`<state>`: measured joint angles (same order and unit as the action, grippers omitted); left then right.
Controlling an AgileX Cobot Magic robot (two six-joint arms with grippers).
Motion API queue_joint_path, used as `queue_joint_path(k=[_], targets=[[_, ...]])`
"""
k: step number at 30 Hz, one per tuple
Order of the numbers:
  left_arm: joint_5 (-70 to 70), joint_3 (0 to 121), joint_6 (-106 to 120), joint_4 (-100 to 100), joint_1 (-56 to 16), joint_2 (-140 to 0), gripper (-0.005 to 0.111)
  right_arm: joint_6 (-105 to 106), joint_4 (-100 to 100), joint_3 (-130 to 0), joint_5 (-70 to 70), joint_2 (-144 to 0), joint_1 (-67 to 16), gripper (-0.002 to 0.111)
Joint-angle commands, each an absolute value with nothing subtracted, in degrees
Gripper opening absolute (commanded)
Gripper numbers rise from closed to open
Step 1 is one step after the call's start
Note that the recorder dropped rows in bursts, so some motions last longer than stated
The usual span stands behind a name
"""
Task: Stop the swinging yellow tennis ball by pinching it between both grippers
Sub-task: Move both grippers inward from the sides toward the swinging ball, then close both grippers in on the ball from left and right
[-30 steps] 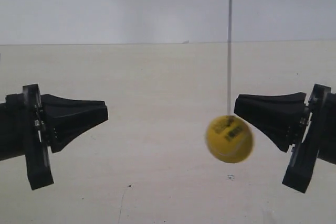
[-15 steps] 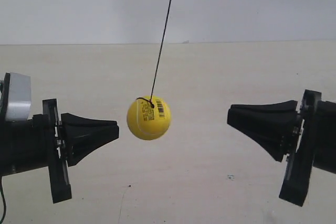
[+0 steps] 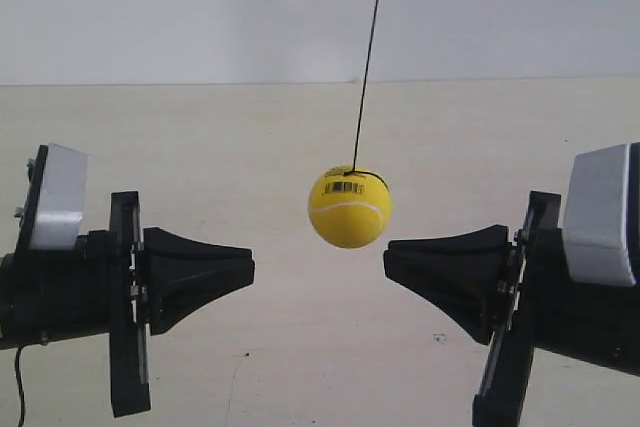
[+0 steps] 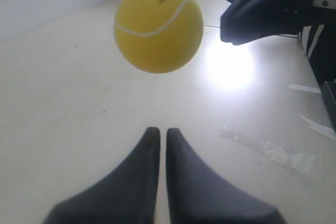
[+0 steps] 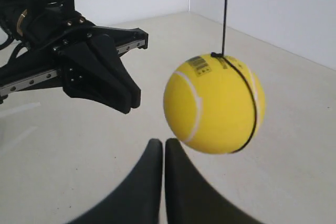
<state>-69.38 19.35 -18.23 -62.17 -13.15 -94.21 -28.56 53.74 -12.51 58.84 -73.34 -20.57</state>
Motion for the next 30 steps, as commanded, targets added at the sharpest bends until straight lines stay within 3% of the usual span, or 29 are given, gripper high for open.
queue_joint_path(k=[1,30], targets=[[-69.96,19.59,-16.20,-61.75,-14.23,-94.63,0.005,-27.93,53.47,-12.86,58.52,-73.33,-20.68,0.000],[-69.96,19.59,-16.20,-61.93,-14.23,-94.63,0.005,-27.93,51.32,-12.86,54.97,-73.33,-20.68,0.000]])
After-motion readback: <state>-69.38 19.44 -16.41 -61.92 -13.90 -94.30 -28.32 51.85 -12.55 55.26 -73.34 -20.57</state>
